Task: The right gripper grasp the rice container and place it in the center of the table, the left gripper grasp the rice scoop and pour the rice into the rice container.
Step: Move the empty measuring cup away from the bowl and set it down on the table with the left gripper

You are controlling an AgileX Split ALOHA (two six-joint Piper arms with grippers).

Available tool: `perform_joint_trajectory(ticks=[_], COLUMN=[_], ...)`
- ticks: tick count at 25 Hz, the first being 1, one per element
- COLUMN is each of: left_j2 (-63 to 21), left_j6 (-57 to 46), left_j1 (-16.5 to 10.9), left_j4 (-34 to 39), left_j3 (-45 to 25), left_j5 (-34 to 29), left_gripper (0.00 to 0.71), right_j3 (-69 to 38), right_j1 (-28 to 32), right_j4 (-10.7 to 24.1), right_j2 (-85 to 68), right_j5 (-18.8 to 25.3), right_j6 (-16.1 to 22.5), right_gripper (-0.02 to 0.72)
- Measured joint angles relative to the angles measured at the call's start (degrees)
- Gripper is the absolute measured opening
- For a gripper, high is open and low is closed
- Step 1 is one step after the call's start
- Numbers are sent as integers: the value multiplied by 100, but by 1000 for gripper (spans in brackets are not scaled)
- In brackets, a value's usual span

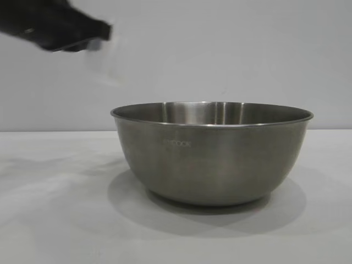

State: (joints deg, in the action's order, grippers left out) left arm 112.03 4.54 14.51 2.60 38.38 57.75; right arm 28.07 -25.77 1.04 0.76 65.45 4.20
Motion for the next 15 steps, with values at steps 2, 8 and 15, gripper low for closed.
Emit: perform_joint_trajectory(ticks=[2, 8, 15], left_j2=[188, 488, 786], left_j6=[0, 0, 0], left_j1=[0, 0, 0], left_j4=[0, 64, 146], left_j3=[0, -181, -928], left_j5=[23, 320, 730], left_gripper=[0, 0, 0], right_j3=[0, 0, 0], right_j1=[0, 0, 0], right_j4=[0, 13, 13], right_j2=[0, 0, 0], right_j5=[0, 0, 0], right_j6=[0, 4, 4], right_gripper=[265, 265, 265])
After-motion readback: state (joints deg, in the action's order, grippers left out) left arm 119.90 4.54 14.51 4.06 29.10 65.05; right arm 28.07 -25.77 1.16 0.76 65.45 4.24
